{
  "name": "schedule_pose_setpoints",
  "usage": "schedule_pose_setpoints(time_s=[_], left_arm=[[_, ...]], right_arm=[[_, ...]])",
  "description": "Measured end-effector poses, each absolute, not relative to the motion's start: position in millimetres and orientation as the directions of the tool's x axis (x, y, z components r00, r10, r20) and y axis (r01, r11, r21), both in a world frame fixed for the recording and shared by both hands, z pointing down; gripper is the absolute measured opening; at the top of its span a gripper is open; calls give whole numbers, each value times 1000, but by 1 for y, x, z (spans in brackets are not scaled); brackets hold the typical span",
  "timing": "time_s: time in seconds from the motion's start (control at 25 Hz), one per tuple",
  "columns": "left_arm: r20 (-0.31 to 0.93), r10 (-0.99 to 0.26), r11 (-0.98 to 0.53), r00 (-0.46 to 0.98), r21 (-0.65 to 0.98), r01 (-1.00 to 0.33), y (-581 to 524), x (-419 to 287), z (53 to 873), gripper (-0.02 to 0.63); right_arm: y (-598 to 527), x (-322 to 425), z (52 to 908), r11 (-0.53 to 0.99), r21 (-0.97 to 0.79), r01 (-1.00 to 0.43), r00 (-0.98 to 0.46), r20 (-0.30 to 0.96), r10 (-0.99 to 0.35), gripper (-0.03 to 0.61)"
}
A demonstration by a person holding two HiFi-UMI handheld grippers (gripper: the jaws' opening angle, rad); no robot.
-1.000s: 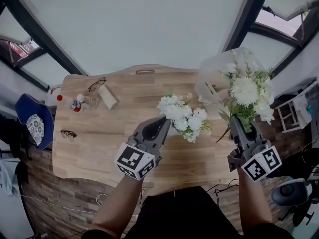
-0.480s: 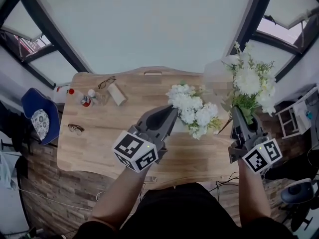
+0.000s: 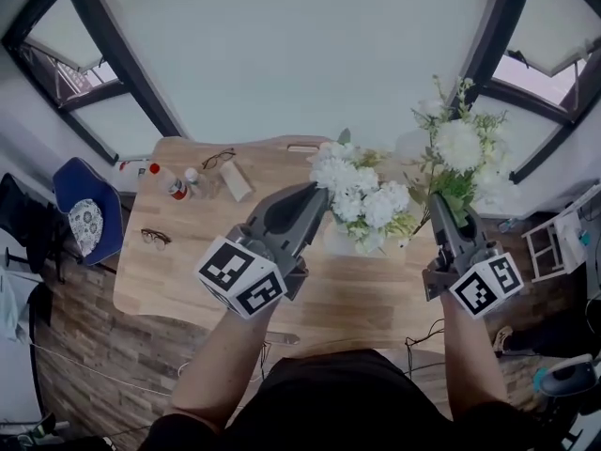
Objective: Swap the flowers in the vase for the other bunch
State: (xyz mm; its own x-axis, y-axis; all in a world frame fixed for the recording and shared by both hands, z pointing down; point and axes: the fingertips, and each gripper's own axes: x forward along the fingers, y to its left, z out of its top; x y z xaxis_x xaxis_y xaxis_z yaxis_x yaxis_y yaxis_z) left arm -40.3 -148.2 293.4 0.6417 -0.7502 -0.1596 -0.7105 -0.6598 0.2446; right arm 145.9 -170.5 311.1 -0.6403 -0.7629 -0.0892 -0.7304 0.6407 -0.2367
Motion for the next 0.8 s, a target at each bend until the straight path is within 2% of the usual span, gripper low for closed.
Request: schedule_pose_setpoints(time_s=[0.24,0.52,0.8], left_arm=[[-172,-799,-602,577,218,-768,-134,-58,275,14],[-138,-858,-514,495,256,-819,-147,-128,291,14],[-119,-903,-430,414,286,-856,-140,-173,307,14]], right_arm=[[-169,138,305,686,-236,-688,-681,-115,-723,72],[-203,72,314,732,-221,-645,-737,-75,-672,72],[-222,44,332,746,-218,-629,-756,-55,-653,72]])
